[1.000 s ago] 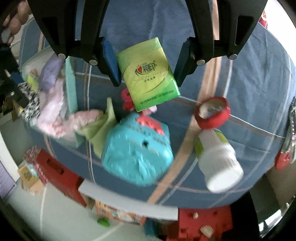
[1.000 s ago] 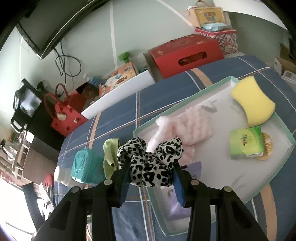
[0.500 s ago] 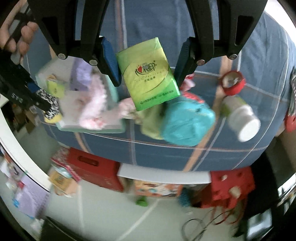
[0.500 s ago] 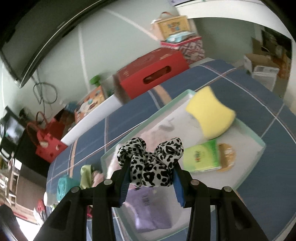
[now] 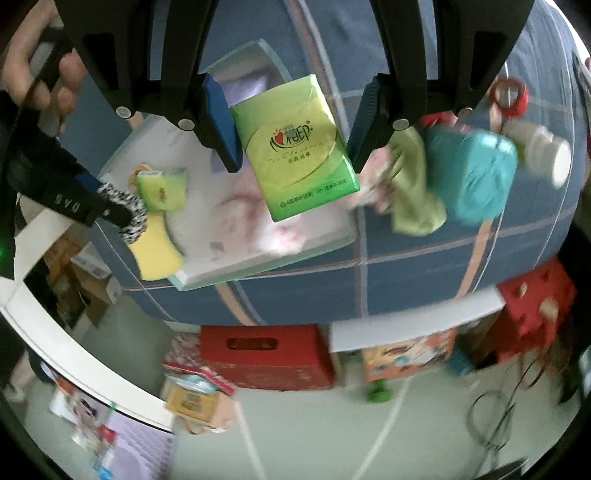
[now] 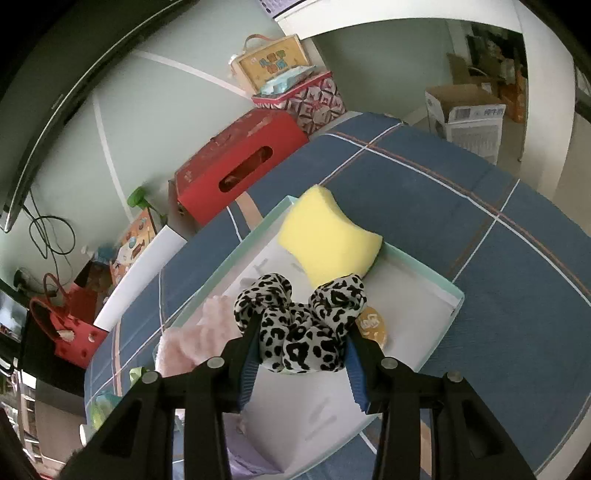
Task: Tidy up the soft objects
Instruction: 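Carry the scrunchie and green tissue pack over the white tray, then open both tools to drop the scrunchie and tissue pack into the tray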
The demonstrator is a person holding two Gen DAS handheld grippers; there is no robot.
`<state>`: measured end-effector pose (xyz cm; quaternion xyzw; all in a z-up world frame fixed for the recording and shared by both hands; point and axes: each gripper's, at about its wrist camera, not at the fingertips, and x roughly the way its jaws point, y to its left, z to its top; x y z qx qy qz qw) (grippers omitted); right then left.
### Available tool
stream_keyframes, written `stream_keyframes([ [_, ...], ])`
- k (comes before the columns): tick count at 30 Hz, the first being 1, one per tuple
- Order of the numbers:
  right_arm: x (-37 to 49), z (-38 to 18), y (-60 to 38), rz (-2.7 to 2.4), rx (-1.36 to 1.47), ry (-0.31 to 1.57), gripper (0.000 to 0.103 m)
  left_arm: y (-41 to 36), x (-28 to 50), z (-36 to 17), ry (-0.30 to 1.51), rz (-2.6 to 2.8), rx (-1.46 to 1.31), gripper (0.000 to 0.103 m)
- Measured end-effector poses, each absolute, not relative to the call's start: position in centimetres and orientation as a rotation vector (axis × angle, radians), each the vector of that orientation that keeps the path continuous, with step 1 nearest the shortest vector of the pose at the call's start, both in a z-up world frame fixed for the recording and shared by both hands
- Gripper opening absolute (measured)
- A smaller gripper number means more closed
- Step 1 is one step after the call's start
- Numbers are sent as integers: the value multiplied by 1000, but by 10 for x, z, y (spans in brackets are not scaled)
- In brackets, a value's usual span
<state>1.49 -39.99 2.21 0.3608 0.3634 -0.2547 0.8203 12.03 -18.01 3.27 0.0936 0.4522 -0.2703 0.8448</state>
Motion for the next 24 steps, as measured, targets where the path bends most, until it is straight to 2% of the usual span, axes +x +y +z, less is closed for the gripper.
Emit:
stream_keyframes([
  [7, 28, 18, -401, -486, 764, 767, 45, -230, 132, 13, 931, -653, 242, 60],
  [18, 43, 9, -406, -465, 767, 768, 47, -254, 148, -11, 935, -656, 282, 61],
  [20, 44, 10, -406, -458, 760, 759, 54, -252, 148, -12, 949, -652, 276, 75],
  [24, 43, 14, -404, -443, 769, 748, 61, -247, 143, -9, 964, -651, 265, 84],
])
